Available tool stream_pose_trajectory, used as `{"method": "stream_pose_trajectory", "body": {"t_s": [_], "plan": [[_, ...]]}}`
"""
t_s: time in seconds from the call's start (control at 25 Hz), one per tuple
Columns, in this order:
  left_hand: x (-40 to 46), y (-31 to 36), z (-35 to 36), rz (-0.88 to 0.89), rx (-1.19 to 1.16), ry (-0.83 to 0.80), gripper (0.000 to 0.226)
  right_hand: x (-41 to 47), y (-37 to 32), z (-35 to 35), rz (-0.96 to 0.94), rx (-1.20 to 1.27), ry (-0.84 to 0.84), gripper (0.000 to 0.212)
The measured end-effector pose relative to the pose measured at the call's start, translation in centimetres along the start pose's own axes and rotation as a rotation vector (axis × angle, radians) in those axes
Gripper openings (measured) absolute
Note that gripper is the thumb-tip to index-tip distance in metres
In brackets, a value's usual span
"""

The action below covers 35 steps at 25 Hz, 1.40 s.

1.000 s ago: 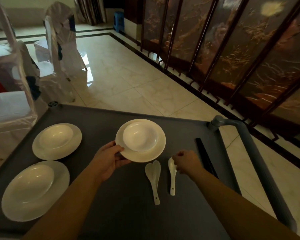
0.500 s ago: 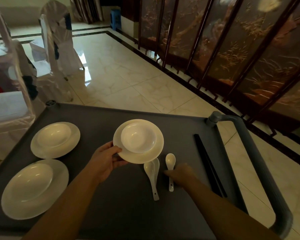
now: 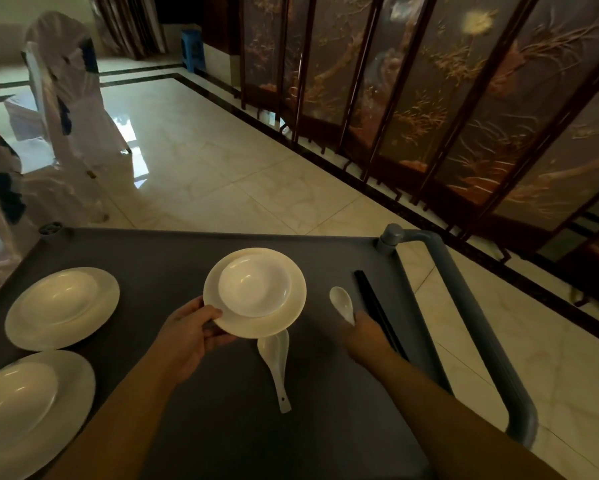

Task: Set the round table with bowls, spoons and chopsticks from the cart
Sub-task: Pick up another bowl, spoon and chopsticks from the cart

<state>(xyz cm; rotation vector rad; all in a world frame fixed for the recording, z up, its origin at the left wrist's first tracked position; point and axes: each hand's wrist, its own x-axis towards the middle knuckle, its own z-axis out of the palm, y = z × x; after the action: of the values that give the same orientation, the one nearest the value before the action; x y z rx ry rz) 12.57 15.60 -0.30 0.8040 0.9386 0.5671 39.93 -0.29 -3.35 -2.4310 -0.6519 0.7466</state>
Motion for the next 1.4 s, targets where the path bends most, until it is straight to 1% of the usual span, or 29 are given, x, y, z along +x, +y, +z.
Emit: {"method": "stream_pose_trajectory", "body": {"t_s": [0.08,0.16,0.28,0.4,0.56,0.8,1.04,1.2,1.32,1.4], "plan": [[0.3,-0.2,0.7,0.0,0.001,-0.01,0.037,0.6,1.2,-1.8,0.003,-0.06,0.087,0.031],[0.5,-0.4,1.3,-0.001,0.005,-0.022,0.036,0.9,2.4,-3.4,0.019,-0.137,0.136,0.032],[0.7,-0.8,1.9,-0.006,0.013,-0.036,0.035,1.1,4.2,-4.6,0.074,-0.242,0.152,0.027],[0.7,-1.2,2.3,-0.005,0.035,-0.047,0.035,1.0,5.4,-5.2,0.117,-0.309,0.127,0.032],[0.5,-1.5,2.6,-0.007,0.041,-0.05,0.034,0.9,6.3,-5.3,0.153,-0.301,0.08,0.032],[0.3,-1.6,2.2,-0.014,0.018,-0.038,0.036,1.2,5.9,-5.1,0.14,-0.365,0.086,0.033],[0.3,-2.0,1.6,-0.019,0.014,-0.02,0.035,2.1,5.7,-5.2,0.199,-0.394,0.075,0.031],[0.1,-2.3,1.4,-0.031,0.019,-0.021,0.034,2.3,6.4,-4.9,0.188,-0.323,0.079,0.033],[0.1,-2.3,1.5,-0.035,0.023,-0.024,0.033,2.2,6.7,-4.7,0.172,-0.337,0.064,0.033],[0.1,-2.1,1.4,-0.034,0.014,-0.022,0.033,1.9,6.6,-4.6,0.13,-0.343,0.079,0.032]]}}
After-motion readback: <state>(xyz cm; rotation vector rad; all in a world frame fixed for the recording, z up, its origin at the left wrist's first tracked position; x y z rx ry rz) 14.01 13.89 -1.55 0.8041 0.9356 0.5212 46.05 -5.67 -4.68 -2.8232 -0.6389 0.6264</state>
